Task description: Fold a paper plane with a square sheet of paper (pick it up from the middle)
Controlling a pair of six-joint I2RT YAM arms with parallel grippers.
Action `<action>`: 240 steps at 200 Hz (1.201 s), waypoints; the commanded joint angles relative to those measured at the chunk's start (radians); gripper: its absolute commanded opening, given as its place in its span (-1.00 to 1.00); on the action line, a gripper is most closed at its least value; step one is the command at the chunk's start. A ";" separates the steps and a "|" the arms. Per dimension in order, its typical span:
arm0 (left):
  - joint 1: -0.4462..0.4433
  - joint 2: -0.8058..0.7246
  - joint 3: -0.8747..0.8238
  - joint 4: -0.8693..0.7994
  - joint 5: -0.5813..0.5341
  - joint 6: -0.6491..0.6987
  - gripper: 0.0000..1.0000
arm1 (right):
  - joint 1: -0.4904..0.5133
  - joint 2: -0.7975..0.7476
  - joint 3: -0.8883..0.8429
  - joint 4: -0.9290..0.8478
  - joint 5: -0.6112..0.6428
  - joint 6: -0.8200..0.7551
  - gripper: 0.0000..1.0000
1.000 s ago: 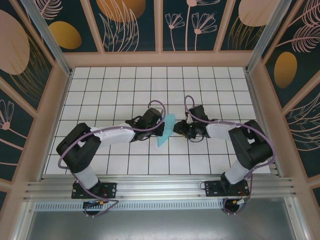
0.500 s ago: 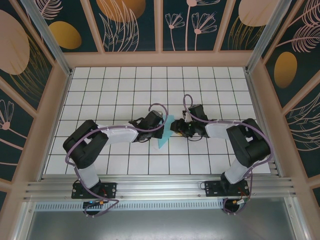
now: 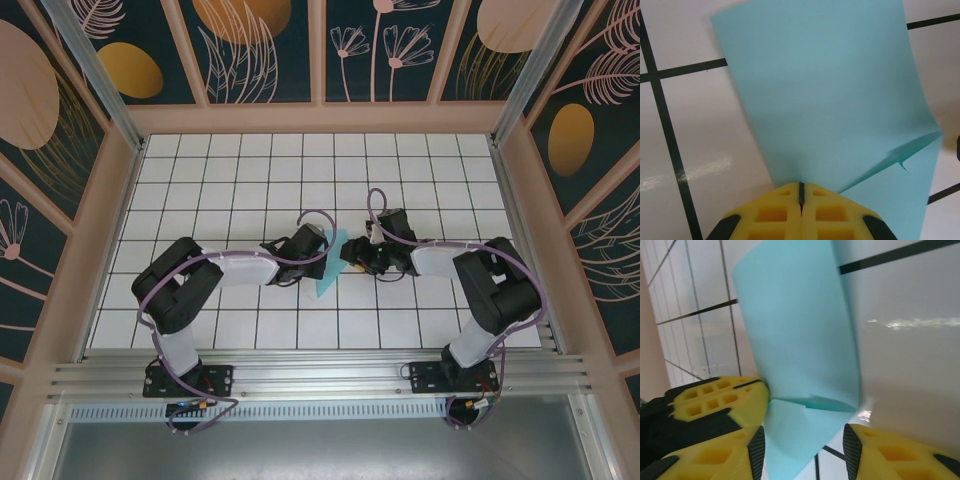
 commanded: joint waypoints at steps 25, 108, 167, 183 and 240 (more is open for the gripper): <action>0.000 0.029 0.009 -0.007 -0.013 0.018 -0.95 | 0.000 0.022 0.012 0.063 -0.060 0.022 -0.06; 0.002 -0.047 0.005 -0.013 -0.016 0.011 -0.78 | -0.002 -0.023 0.002 -0.066 0.076 -0.016 -0.04; 0.002 -0.199 -0.009 -0.015 0.051 0.028 -0.68 | -0.002 -0.018 0.000 -0.027 0.034 -0.005 -0.04; 0.001 -0.186 -0.008 -0.012 0.087 0.030 -0.75 | -0.002 -0.014 -0.002 0.000 0.013 0.002 -0.04; 0.000 -0.116 -0.037 0.028 0.182 0.010 -0.91 | -0.001 0.014 0.003 0.053 -0.044 0.005 -0.03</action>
